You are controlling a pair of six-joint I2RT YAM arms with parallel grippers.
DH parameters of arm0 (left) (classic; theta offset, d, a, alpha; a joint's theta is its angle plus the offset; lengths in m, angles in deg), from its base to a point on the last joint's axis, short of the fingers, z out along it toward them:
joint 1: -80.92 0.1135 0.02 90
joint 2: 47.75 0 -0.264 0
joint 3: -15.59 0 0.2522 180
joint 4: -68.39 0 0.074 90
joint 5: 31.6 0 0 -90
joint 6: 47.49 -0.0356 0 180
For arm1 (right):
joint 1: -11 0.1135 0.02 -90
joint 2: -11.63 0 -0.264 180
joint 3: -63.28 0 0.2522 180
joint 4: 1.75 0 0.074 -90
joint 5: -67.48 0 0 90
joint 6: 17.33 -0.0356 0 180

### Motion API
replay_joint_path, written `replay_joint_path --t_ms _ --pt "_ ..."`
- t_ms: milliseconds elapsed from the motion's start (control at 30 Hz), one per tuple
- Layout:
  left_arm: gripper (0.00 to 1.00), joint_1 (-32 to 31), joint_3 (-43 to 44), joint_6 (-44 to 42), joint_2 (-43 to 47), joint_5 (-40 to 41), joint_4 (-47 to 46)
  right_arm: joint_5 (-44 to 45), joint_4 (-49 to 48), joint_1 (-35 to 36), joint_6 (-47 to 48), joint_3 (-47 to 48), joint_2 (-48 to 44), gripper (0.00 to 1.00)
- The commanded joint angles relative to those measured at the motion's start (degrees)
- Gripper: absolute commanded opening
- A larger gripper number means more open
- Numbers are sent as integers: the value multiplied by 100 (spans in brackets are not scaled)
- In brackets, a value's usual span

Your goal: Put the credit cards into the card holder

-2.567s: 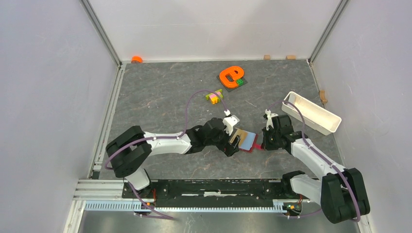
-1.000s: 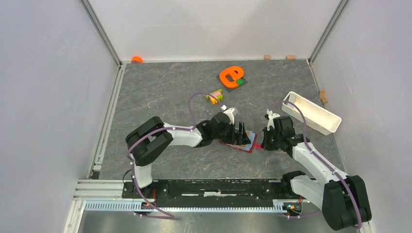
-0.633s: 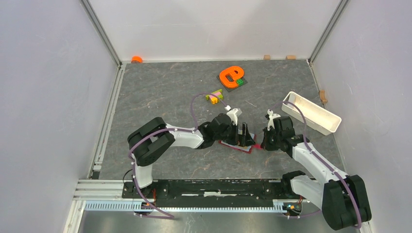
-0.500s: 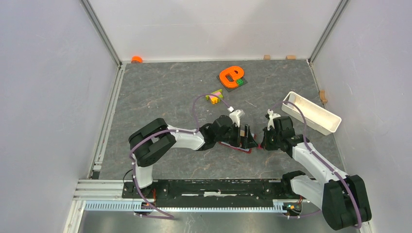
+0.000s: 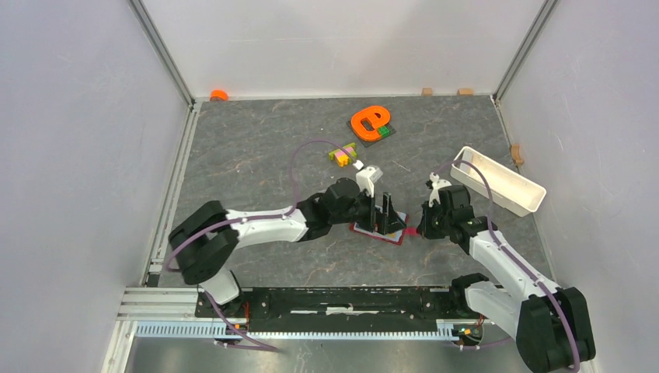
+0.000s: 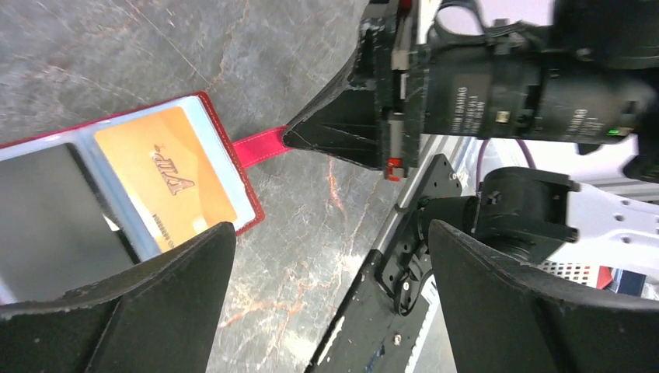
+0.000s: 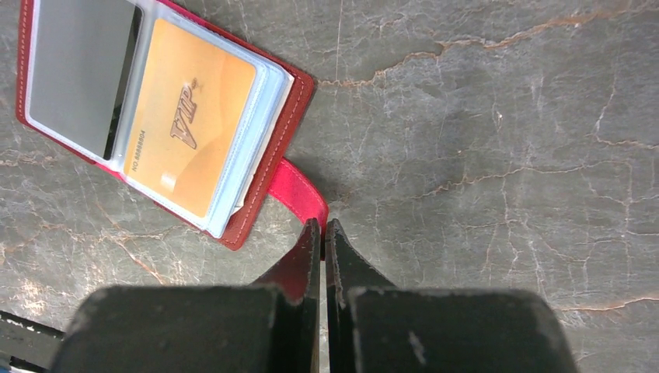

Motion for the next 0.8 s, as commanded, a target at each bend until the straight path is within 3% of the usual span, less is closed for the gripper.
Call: replay_joint_path --t_ms 0,100,400,633,767 --pt "100 137 -71 -530 906 659 1187 107 -171 -5 -48 341 -126 0" --pt "100 313 -230 -527 1241 1011 1776 191 -136 -6 -2 468 -241 0" --pt "100 1287 -25 -538 1689 594 3304 237 -318 -7 114 238 -597 0" --pt "100 1649 512 -1270 1685 253 4208 637 -314 -10 256 238 -380 0" --pt "100 1717 923 -1491 1283 133 4240 1174 -188 -14 205 375 -383 0"
